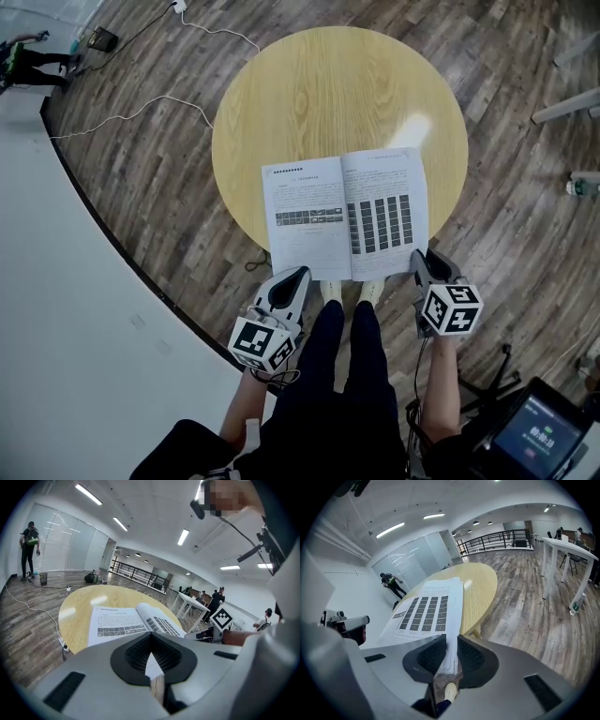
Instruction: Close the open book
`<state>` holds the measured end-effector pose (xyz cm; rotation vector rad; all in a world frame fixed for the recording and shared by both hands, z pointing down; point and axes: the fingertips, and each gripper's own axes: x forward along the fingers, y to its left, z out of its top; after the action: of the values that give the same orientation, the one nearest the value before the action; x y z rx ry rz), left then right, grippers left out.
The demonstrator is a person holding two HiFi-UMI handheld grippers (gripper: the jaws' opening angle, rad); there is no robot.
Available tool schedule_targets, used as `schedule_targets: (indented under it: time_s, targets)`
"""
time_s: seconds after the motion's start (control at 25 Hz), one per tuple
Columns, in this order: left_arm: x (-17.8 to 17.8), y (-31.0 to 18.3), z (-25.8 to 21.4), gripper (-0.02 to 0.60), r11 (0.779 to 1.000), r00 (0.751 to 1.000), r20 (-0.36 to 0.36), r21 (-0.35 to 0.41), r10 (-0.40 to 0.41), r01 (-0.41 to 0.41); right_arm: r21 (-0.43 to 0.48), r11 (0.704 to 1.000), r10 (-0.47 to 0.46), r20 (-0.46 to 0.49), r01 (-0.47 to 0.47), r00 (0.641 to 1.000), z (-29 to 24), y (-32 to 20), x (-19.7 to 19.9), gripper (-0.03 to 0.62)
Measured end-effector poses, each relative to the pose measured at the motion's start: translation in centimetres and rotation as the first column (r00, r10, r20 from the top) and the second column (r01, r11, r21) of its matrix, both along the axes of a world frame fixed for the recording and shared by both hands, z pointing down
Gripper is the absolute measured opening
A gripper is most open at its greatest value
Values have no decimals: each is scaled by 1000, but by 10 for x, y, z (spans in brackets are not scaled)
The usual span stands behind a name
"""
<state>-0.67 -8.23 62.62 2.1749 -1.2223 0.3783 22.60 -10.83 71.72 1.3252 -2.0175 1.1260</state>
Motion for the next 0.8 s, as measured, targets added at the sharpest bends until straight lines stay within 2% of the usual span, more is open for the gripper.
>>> schedule_targets:
  time_s: [0.16,0.48,0.8]
  targets:
    - [0,-1,-7,-2,1000,1000,-4,14,-2,2,22,1000,-5,-4,5,1000,-10,-1,0,40]
    - [-2,0,-15,-2,999,1000,-5,38,-14,15,52,999,-5,8,5,1000,-22,-4,1,31]
    - [-19,4,-35,-2,996,998,2,76,-57,57,124,992,-29,33,24,999,-60,-1,-9,26]
